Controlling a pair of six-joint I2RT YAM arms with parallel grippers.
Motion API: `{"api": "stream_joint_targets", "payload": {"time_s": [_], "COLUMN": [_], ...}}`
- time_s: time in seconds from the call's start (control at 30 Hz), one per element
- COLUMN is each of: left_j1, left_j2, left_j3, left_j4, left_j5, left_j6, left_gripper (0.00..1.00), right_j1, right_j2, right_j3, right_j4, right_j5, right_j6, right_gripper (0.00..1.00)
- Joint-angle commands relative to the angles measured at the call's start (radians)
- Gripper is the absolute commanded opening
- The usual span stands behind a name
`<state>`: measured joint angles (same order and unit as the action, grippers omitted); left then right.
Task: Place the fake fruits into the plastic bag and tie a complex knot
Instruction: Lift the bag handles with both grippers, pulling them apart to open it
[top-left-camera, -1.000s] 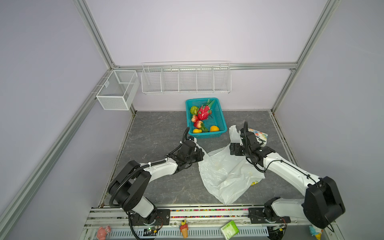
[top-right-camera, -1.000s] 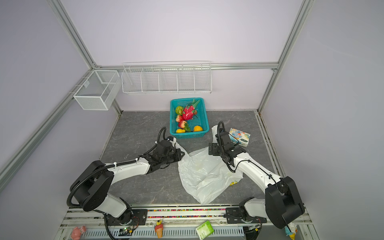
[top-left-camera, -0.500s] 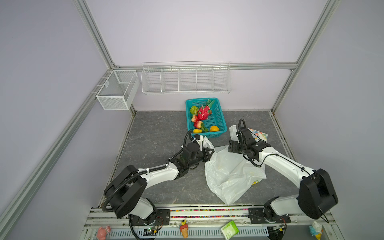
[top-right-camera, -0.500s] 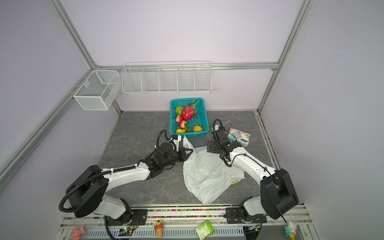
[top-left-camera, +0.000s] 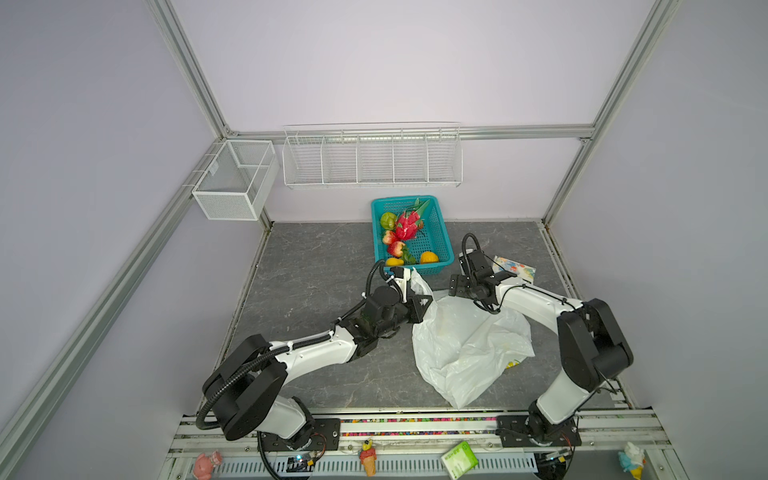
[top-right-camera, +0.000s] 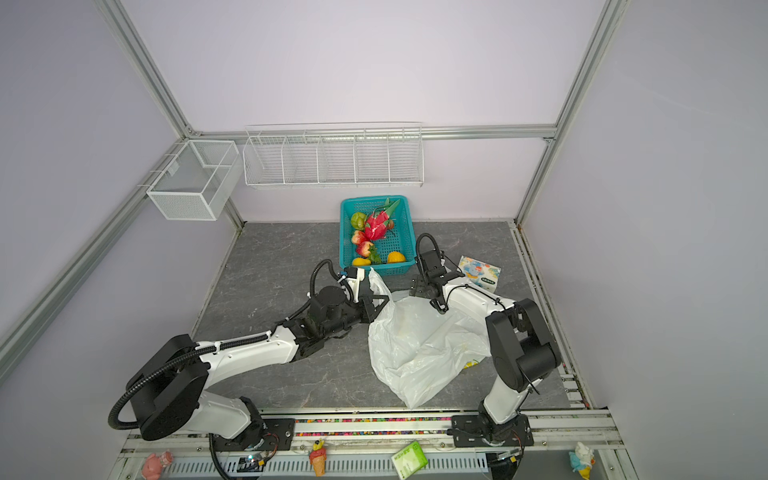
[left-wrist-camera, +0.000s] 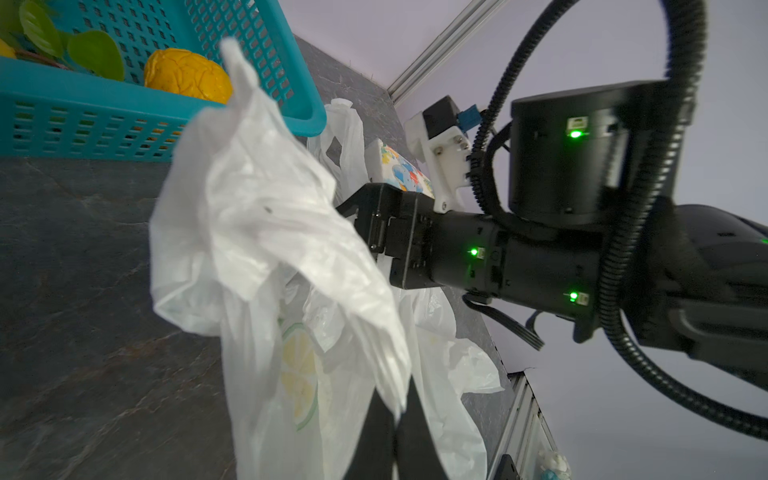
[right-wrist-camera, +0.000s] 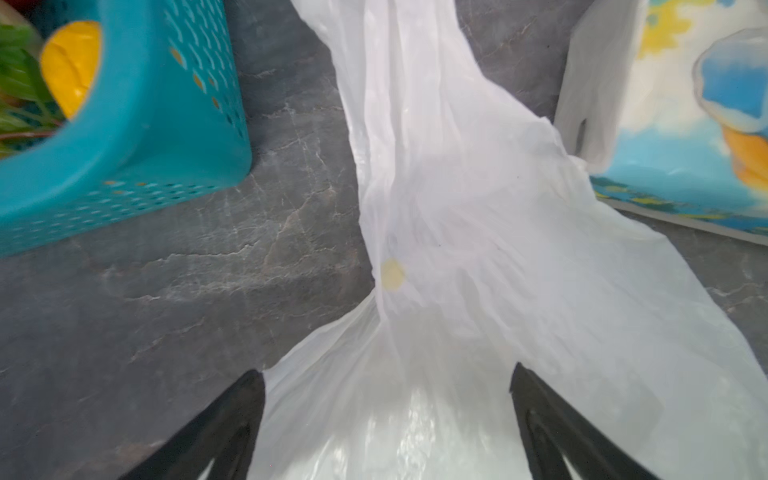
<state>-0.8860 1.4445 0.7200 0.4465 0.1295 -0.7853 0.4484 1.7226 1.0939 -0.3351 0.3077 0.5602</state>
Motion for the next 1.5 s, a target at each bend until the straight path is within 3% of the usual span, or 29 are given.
{"api": "stream_joint_targets", "payload": {"time_s": [0.0,0.03,0.1,0.53,0.67,0.87,0.9,1.03,1.1,1.2,1.37,1.47], "left_j1": [-0.008,-0.008,-0.007,-0.008,-0.008,-0.008,-0.008,-0.007,-0.006,0.000,0.013,0.016], "left_j2": [-0.030,-0.031,-0.036,-0.049,-0.058,-0.077,-0.077,-0.131,-0.201,-0.349,-0.620,-0.669], "left_j3": [-0.002,-0.002,-0.006,-0.014,-0.020,-0.041,-0.046,-0.065,-0.074,-0.083,-0.088,-0.056], "left_j4": [0.021,0.019,0.016,0.014,0.012,0.020,0.025,-0.027,-0.103,-0.250,-0.407,-0.391], "left_j5": [-0.011,-0.013,-0.017,-0.036,-0.039,-0.029,-0.016,0.027,0.035,0.014,-0.166,-0.277], "left_j6": [0.023,0.026,0.030,0.052,0.068,0.112,0.128,0.196,0.239,0.324,0.404,0.469], "left_gripper": [0.00,0.00,0.00,0.00,0.00,0.00,0.06,0.50,0.64,0.74,0.99,0.99], "right_j1": [-0.002,-0.001,0.000,-0.007,-0.012,-0.041,-0.045,-0.056,-0.064,-0.075,-0.080,-0.076], "right_j2": [0.040,0.047,0.048,-0.005,-0.032,-0.210,-0.253,-0.435,-0.523,-0.638,-0.699,-0.675], "right_j3": [0.038,0.038,0.032,-0.023,-0.025,-0.047,-0.053,-0.078,-0.074,-0.061,0.011,0.065], "right_j4": [0.016,0.017,0.025,0.036,0.026,-0.007,-0.009,-0.044,-0.097,-0.154,-0.215,-0.242], "right_j5": [0.065,0.075,0.092,0.094,0.095,0.091,0.079,0.016,0.005,-0.051,-0.195,-0.303], "right_j6": [0.023,0.020,0.014,-0.030,-0.045,-0.111,-0.137,-0.263,-0.332,-0.413,-0.514,-0.563], "right_gripper": [0.98,0.99,0.85,0.29,0.07,0.06,0.06,0.06,0.06,0.06,0.06,0.06]}}
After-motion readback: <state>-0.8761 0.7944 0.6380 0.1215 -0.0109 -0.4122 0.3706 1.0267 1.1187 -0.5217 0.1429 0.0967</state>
